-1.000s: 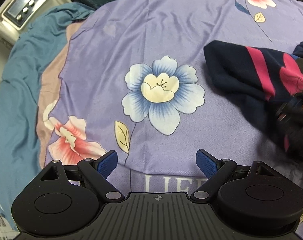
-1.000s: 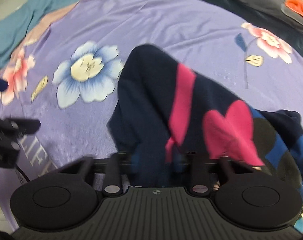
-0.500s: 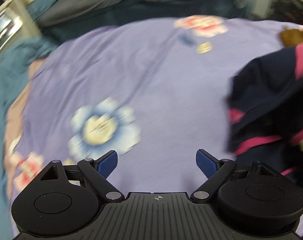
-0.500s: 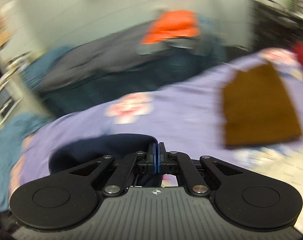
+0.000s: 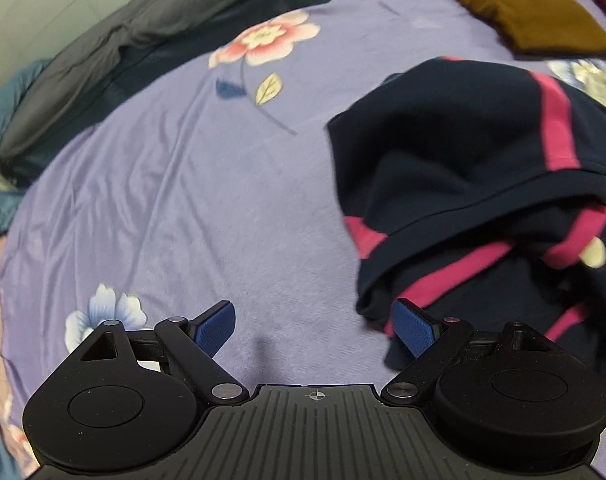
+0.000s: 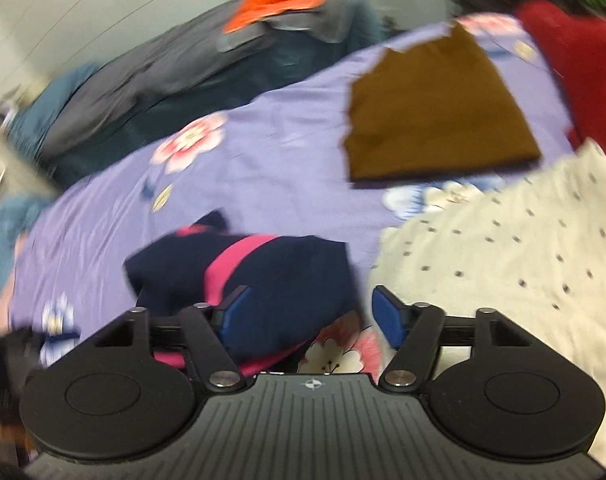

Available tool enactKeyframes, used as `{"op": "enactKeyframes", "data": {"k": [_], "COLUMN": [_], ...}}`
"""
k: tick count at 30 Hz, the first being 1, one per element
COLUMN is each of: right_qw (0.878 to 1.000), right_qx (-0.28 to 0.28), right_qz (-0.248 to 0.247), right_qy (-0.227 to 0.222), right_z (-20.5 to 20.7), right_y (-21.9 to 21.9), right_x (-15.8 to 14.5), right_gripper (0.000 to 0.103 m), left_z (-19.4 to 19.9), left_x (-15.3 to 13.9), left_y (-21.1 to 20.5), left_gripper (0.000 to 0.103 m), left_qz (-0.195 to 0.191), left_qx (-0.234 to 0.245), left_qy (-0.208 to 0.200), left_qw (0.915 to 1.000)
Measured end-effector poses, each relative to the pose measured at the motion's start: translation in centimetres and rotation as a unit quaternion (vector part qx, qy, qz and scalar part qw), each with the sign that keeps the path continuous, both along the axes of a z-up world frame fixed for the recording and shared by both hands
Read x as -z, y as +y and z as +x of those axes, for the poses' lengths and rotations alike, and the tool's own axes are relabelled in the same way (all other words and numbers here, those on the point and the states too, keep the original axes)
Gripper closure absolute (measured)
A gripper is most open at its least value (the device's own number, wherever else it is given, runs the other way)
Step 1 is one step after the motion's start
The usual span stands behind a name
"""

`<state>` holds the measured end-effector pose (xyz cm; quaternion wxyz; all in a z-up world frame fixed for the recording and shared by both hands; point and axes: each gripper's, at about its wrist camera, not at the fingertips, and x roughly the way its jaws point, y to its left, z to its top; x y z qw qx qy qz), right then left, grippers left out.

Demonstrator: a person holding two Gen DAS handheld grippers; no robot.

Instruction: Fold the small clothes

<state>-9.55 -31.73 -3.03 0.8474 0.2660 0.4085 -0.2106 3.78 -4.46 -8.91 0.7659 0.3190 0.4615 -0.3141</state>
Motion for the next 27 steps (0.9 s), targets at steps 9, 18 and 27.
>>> {"op": "enactKeyframes", "data": {"k": [9,18,27], "right_qw": [0.992,0.987,0.970], "right_qx": [0.039,0.070,0.000], "right_qz": [0.120,0.137,0.104], "right_qy": [0.022,-0.035,-0.219], "right_z": [2.7,4.1,2.8], "right_y": [1.6,1.3,0.0], "right_x": [4.1,3.3,-7.9], "right_gripper": [0.038,0.093,0.095], "left_z": [2.3,1.8,2.6], "left_x": [0.9,-0.2,-14.0], "left_y": [-1.1,-3.1,0.3], "left_gripper": [0.000,0.050,0.067], "left_qz": [-0.068,-0.120,-0.301], "left_qx": [-0.010,0.008,-0.056], "left_qy": [0.043,0.066,-0.007], "left_qw": [0.9967,0.9906,0.9520]}}
